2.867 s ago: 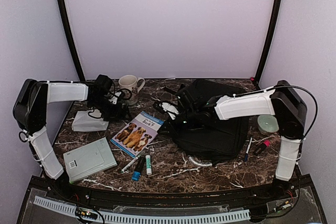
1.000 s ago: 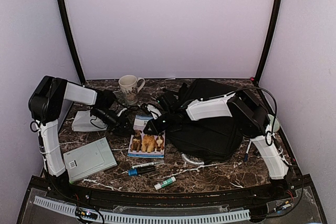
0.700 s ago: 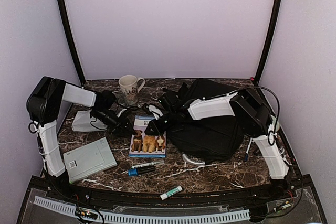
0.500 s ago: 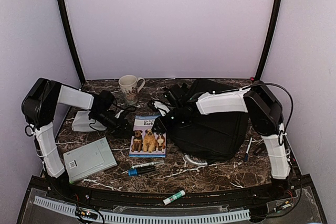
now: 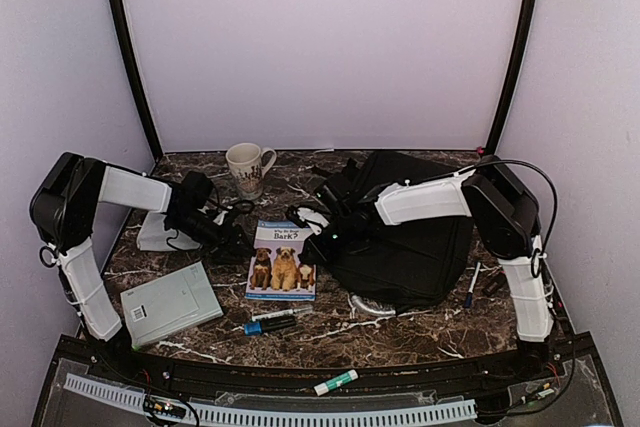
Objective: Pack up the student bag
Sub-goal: Pick up the book from the center of the board.
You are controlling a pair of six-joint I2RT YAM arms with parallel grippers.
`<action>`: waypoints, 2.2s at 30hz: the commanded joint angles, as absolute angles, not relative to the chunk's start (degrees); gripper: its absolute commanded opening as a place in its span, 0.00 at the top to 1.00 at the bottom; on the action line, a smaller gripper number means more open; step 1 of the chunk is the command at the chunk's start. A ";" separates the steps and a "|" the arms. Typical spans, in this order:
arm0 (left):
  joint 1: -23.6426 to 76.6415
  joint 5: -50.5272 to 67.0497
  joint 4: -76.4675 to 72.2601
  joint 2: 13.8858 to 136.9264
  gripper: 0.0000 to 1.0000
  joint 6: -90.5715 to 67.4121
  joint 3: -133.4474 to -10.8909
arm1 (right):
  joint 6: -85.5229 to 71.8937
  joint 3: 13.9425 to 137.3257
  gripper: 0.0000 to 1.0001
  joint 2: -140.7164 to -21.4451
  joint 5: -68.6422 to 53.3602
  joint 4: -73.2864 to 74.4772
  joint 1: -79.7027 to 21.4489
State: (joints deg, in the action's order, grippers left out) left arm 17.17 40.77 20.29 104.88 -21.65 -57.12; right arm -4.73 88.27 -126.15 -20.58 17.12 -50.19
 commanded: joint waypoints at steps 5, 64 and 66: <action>19.24 38.22 17.84 107.06 0.46 -23.57 -54.38 | -7.26 87.38 0.99 -134.19 -19.82 21.29 -50.47; 34.06 39.03 -33.61 83.16 1.00 -45.00 -57.62 | -1.83 72.83 0.00 -83.49 -54.97 17.43 -22.24; 34.31 39.82 -37.34 84.37 1.00 -46.59 -57.36 | -3.28 73.30 0.00 -84.69 -55.59 16.10 -22.24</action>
State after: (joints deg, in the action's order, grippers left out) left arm 33.91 37.08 -21.39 84.38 -41.91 -56.77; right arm -0.58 72.71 -83.29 -51.53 21.19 -22.17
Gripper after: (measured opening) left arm 0.048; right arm 0.997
